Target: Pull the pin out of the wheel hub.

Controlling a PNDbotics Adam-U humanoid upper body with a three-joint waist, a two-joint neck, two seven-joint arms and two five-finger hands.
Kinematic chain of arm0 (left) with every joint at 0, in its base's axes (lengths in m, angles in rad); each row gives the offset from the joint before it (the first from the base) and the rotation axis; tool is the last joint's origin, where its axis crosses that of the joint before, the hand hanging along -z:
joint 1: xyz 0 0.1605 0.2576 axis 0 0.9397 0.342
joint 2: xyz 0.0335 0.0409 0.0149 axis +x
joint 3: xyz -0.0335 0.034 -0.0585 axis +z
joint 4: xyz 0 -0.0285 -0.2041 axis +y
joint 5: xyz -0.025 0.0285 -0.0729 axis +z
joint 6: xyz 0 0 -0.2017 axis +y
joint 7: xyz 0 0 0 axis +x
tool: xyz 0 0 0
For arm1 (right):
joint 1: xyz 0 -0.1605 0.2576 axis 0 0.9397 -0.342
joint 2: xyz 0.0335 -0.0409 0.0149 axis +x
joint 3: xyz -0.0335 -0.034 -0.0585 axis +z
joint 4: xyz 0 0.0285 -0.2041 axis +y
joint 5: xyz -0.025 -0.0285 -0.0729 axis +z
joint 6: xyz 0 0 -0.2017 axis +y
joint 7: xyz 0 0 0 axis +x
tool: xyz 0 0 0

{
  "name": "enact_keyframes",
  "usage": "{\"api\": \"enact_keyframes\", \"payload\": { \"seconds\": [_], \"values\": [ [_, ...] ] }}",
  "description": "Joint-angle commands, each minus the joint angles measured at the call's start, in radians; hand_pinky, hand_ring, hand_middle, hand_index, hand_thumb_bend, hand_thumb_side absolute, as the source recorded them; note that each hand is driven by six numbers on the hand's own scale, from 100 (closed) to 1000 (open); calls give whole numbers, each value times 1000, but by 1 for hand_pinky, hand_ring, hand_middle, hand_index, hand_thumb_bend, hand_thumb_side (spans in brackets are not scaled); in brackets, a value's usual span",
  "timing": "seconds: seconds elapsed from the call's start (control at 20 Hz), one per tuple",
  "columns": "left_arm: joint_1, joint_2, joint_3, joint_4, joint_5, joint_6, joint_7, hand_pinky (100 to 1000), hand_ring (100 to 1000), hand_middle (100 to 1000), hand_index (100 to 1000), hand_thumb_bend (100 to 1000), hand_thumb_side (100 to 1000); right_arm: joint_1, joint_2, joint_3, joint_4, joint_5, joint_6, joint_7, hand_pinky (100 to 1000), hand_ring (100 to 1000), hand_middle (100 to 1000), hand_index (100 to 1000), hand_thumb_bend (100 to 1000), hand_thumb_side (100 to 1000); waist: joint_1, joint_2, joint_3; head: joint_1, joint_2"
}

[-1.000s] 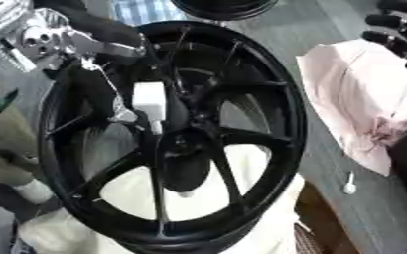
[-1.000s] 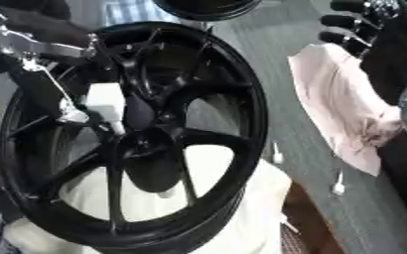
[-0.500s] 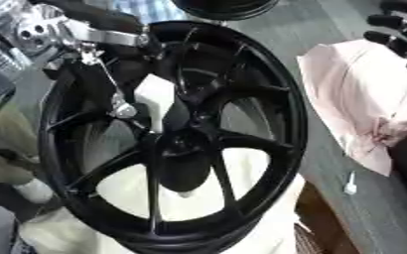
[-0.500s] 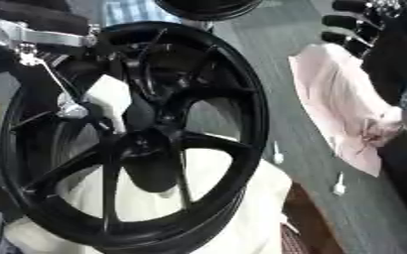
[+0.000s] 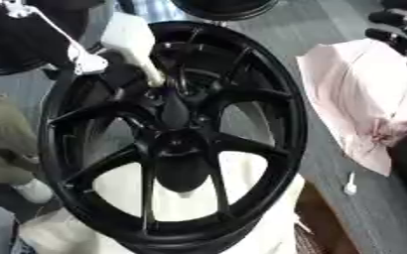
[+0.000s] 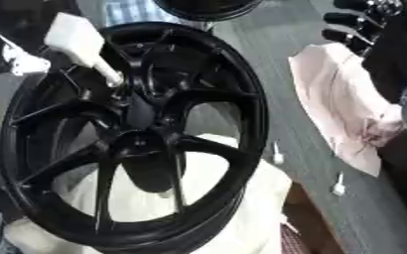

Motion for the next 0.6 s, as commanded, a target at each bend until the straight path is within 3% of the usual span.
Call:
{"api": "enact_keyframes", "payload": {
  "seconds": [0.05,0.2,0.4,0.5,0.55,0.6],
  "values": [
    [30,78,107,18,20,6,94,454,120,100,218,149,100,-12,-28,-22,-17,7,-5,-8,741,717,646,706,100,398,-8,-26,4,-8,-17],
    [138,161,220,66,22,26,192,450,117,100,223,153,100,-10,-30,-35,-17,13,-10,-19,742,717,646,706,100,393,-11,-23,10,-15,-22],
    [355,267,387,137,51,41,328,453,135,100,259,140,100,-6,-27,-60,-17,23,-17,-43,743,717,647,707,100,388,-16,-14,16,-27,-26],
    [456,285,458,178,61,41,382,466,184,100,327,184,100,-3,-24,-71,-17,27,-21,-55,744,717,647,707,100,385,-19,-10,20,-33,-30],
    [500,285,489,196,62,36,401,496,240,162,396,229,100,-3,-23,-75,-17,29,-23,-59,744,717,647,707,100,384,-20,-8,21,-34,-32],
    [541,279,517,215,57,29,408,556,337,273,510,291,173,-3,-22,-78,-17,30,-25,-63,744,717,647,707,100,384,-22,-8,23,-36,-32]
  ]
}}
